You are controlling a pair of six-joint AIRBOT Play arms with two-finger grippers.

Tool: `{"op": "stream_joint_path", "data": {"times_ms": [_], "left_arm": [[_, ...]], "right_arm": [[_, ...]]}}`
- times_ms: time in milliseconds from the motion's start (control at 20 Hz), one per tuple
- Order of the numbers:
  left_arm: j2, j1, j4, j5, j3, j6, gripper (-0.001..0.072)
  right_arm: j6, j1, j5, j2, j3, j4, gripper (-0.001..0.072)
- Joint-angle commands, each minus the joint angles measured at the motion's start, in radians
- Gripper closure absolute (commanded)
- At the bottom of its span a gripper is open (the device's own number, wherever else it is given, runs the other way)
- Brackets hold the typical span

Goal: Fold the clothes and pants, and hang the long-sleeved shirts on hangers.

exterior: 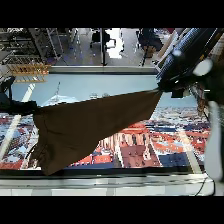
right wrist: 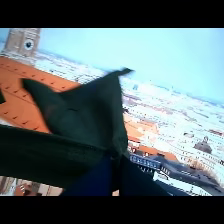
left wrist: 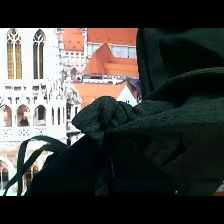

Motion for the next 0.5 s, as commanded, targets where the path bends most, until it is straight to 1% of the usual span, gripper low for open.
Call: {"op": "stream_joint_path", "data": {"times_ms": [0,50,100,200,250,350,450], "left_arm": [[-0.008,0.006,0.014,0.057,0.005,0.001,0.0697],[-0.014,0.013,0.031,0.06,0.005,0.001,0.0696],[-0.016,0.023,0.046,0.061,0.005,0.001,0.0696],[-0.014,0.059,0.088,0.063,0.005,0.001,0.0696],[-0.014,0.085,0.098,0.066,0.005,0.001,0.0696],[-0.014,0.133,0.098,0.079,0.005,0.002,0.0696],[-0.014,0.164,0.098,0.08,0.005,0.042,0.0696]], "right_arm": [[-0.04,0.105,0.131,0.232,-0.062,0.15,0.042],[-0.04,0.149,0.16,0.247,-0.09,0.208,0.0258],[-0.035,0.186,0.156,0.258,-0.115,0.166,0.0299],[0.058,0.175,0.103,0.264,-0.161,-0.024,0.0281],[0.084,0.131,0.076,0.264,-0.205,-0.058,0.0253],[0.093,0.027,0.004,0.258,-0.348,-0.015,0.0244],[0.094,-0.069,-0.133,0.231,-0.529,0.031,0.0243]]}}
